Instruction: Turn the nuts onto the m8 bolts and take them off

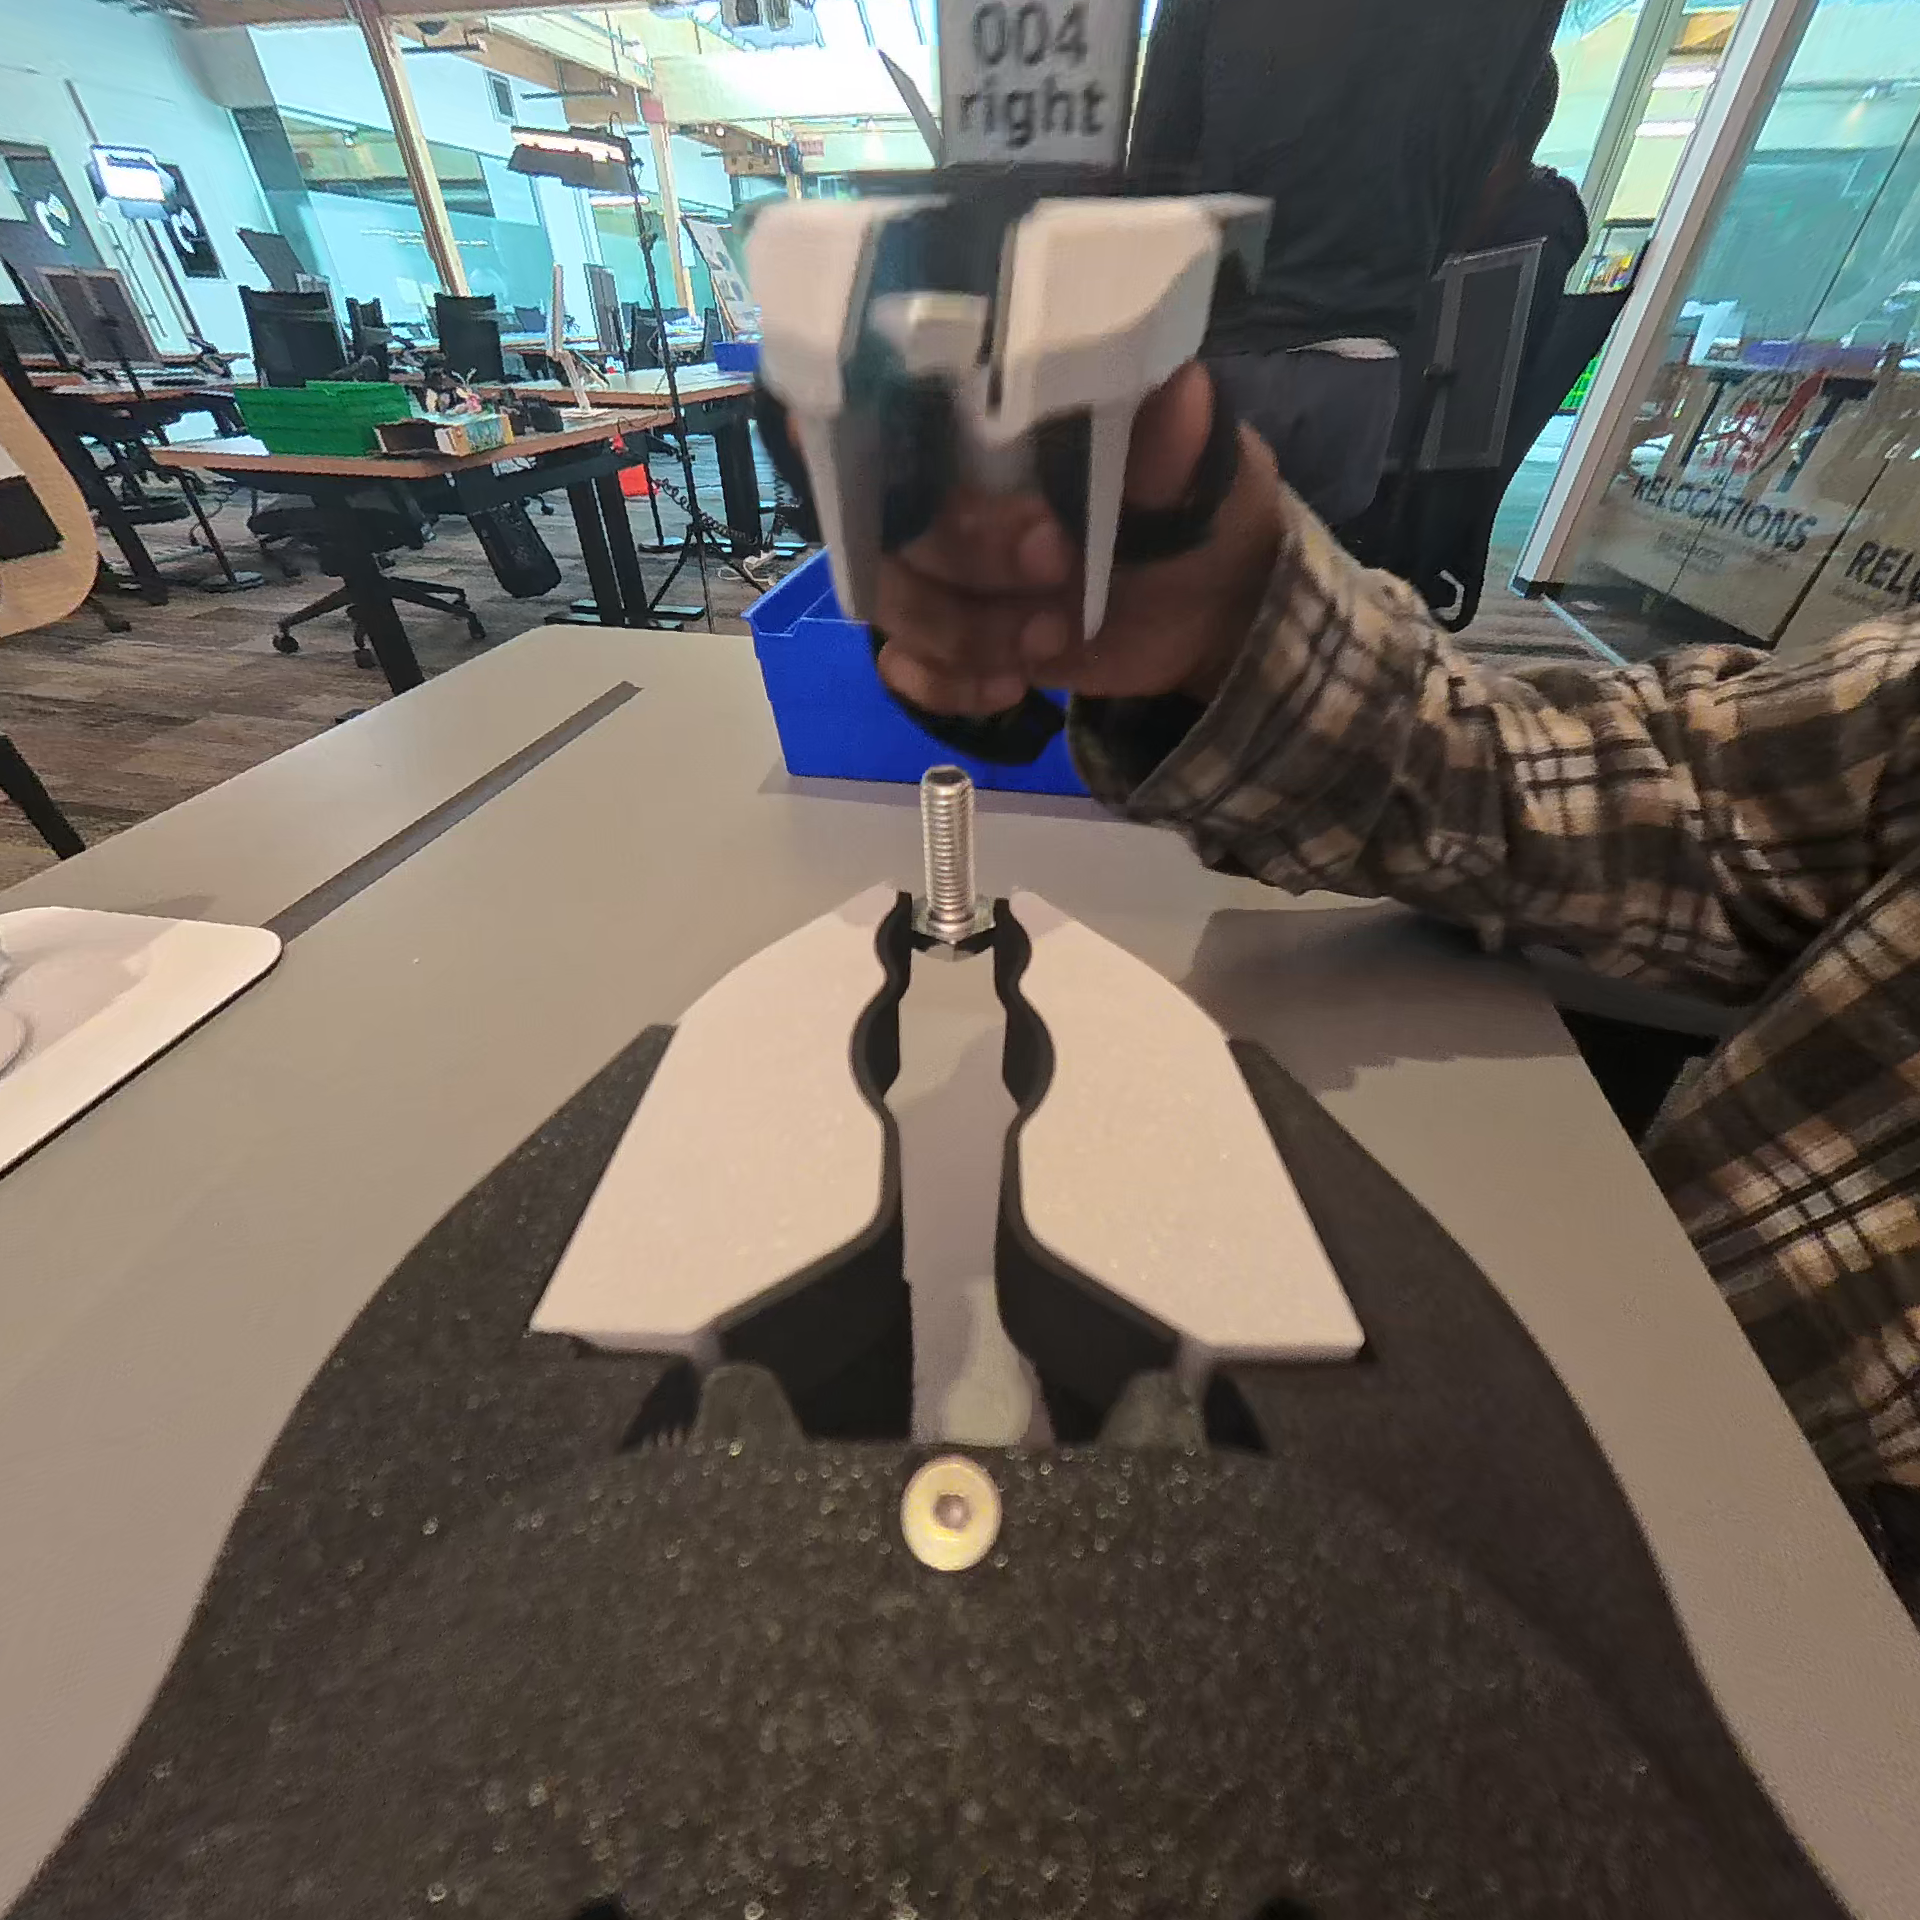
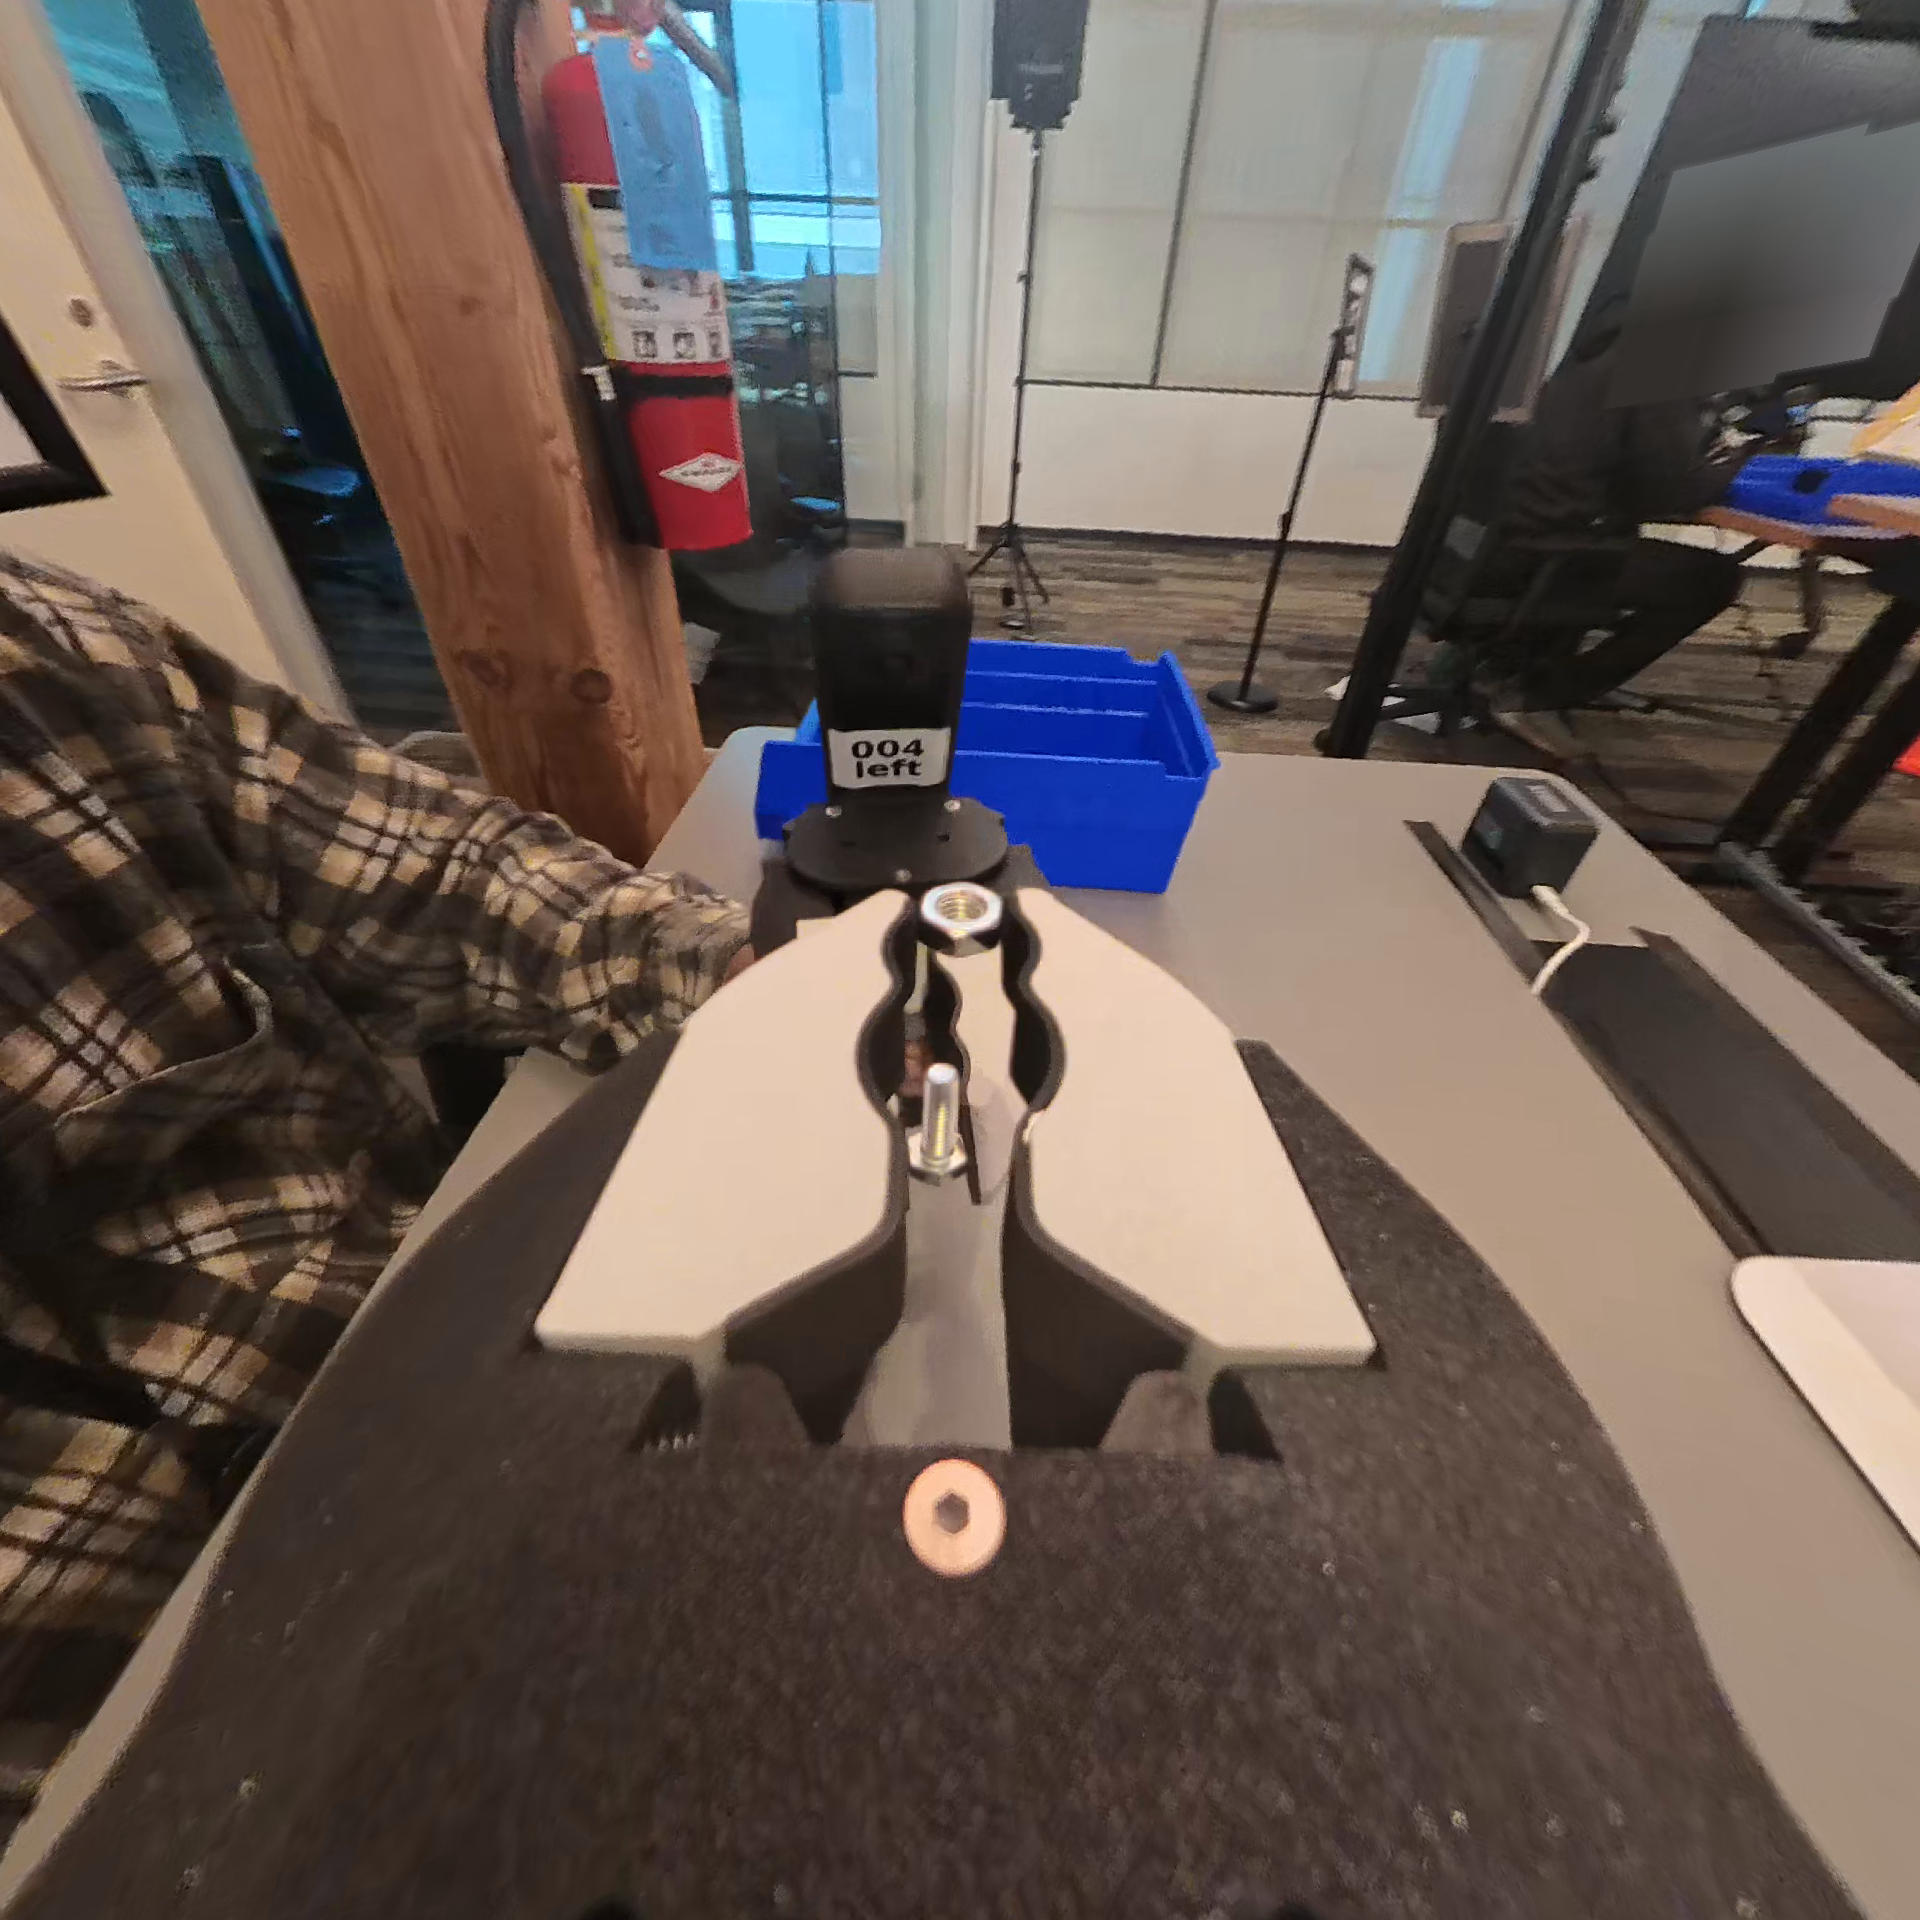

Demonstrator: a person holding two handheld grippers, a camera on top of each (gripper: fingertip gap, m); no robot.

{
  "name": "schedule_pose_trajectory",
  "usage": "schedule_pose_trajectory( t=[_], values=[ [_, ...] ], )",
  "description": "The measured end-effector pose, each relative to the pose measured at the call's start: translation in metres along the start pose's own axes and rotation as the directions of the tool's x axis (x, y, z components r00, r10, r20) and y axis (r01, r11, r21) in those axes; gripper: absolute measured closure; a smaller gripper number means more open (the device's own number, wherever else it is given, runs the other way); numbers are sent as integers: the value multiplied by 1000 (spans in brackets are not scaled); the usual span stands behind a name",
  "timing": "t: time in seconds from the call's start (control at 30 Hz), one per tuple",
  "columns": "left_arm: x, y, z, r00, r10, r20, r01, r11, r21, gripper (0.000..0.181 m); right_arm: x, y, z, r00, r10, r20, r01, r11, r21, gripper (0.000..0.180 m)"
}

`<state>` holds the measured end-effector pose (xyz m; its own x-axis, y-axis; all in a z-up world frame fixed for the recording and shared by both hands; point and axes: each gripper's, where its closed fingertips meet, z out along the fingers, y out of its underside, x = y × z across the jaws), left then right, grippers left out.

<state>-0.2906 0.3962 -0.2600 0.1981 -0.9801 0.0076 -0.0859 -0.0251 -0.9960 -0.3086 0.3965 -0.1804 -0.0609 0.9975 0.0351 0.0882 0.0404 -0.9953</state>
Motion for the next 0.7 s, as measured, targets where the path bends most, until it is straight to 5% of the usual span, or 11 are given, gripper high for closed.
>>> schedule_pose_trajectory(
  t=[0.3, 0.7],
  values=[
    [5, -4, 0, 1000, 14, -4, -14, 1000, 15, 166, -8, -14, -94, 954, -15, -300, -8, 997, -74, 165],
    [0, 3, 3, 999, 32, 25, -32, 999, -10, 167, 5, 22, -335, 645, -33, -764, -196, 958, -207, 165]
  ],
)
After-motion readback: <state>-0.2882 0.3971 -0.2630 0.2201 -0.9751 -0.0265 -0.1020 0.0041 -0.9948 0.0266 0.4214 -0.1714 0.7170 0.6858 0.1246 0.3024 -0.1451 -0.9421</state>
